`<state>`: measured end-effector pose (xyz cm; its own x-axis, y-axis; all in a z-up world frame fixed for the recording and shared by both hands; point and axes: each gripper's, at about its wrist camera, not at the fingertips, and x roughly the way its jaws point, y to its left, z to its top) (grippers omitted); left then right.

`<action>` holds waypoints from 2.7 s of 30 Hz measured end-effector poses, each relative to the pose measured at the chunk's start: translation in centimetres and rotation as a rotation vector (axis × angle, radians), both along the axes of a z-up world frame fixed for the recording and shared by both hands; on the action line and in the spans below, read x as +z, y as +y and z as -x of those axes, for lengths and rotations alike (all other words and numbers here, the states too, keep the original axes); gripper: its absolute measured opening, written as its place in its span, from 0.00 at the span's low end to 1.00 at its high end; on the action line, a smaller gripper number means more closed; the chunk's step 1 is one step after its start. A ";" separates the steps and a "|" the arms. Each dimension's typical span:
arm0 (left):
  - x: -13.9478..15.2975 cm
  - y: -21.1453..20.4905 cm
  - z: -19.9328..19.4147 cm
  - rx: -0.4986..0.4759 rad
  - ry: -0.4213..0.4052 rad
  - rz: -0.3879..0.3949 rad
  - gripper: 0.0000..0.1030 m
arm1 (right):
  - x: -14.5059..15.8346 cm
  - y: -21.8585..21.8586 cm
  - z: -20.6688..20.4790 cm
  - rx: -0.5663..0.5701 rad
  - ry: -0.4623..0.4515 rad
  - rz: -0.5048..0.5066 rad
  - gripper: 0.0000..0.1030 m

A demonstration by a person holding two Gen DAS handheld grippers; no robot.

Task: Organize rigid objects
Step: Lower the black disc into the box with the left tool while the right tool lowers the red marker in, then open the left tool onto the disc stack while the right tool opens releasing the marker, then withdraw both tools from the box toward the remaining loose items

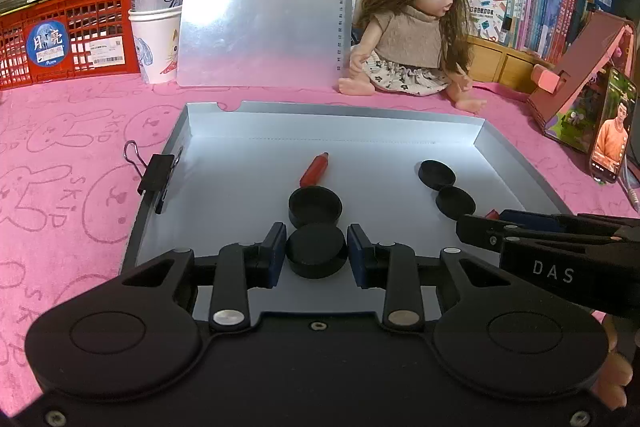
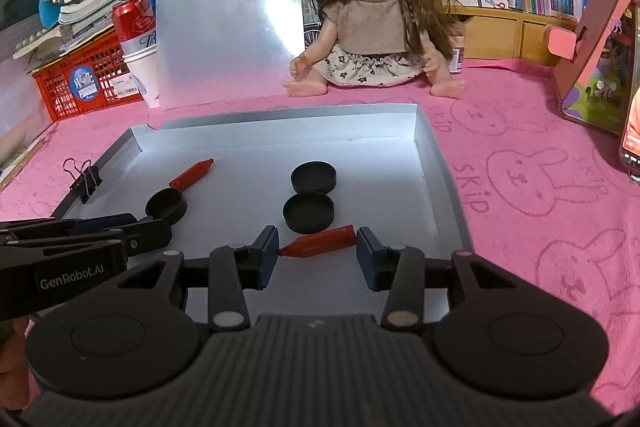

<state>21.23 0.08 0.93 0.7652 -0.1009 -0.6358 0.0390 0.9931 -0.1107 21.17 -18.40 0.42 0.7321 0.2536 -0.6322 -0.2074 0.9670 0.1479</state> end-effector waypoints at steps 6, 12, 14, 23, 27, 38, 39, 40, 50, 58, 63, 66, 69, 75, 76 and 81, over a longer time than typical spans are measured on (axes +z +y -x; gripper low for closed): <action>-0.1 0.0 0.0 -0.001 -0.003 -0.001 0.31 | 0.0 0.2 -0.1 0.001 -0.007 0.008 0.46; 0.0 -0.1 -0.8 0.006 0.003 -0.005 0.31 | 0.1 0.4 -0.7 0.001 0.003 0.009 0.47; 0.0 -0.2 -1.0 0.006 0.001 -0.010 0.31 | 0.1 0.4 -0.9 0.000 0.008 -0.001 0.49; 0.0 -0.4 -1.6 0.011 0.004 -0.021 0.31 | -0.1 0.6 -1.9 -0.005 0.008 -0.014 0.49; 0.2 -0.5 -1.1 0.005 0.003 -0.021 0.34 | 0.0 0.3 -1.8 -0.010 0.011 -0.037 0.63; 3.1 0.4 1.9 0.015 -0.088 -0.011 0.73 | 3.3 -1.7 0.1 -0.005 -0.079 -0.085 0.84; 3.4 0.6 2.2 0.013 -0.094 -0.007 0.74 | 3.6 -1.8 0.4 -0.001 -0.089 -0.088 0.85; 3.7 0.7 2.6 0.010 -0.099 -0.001 0.76 | 3.8 -1.9 0.7 0.003 -0.095 -0.090 0.86; 5.2 0.6 7.2 -0.031 -0.133 0.020 0.82 | 4.6 -2.0 4.3 0.062 -0.177 -0.044 0.93; 5.2 -0.3 11.0 -0.068 -0.146 0.009 0.82 | 4.7 -2.6 7.9 0.096 -0.229 -0.017 0.99; 4.9 -0.6 13.4 -0.079 -0.146 0.013 0.83 | 4.3 -3.0 10.1 0.110 -0.236 -0.003 1.00; 4.5 -0.6 14.5 -0.079 -0.141 0.017 0.83 | 4.1 -3.3 11.2 0.107 -0.239 -0.006 1.00; 4.0 -0.4 15.7 -0.073 -0.136 0.023 0.83 | 3.7 -3.5 12.1 0.102 -0.238 -0.012 1.00; 2.7 0.0 17.5 -0.085 -0.116 0.058 0.84 | 2.5 -3.6 14.2 0.095 -0.253 0.015 1.00; 2.6 0.1 17.7 -0.085 -0.116 0.061 0.84 | 2.3 -3.6 14.5 0.095 -0.259 0.023 1.00; 1.8 -0.2 18.9 -0.093 -0.113 0.044 0.84 | 1.5 -3.3 16.0 0.109 -0.281 0.057 1.00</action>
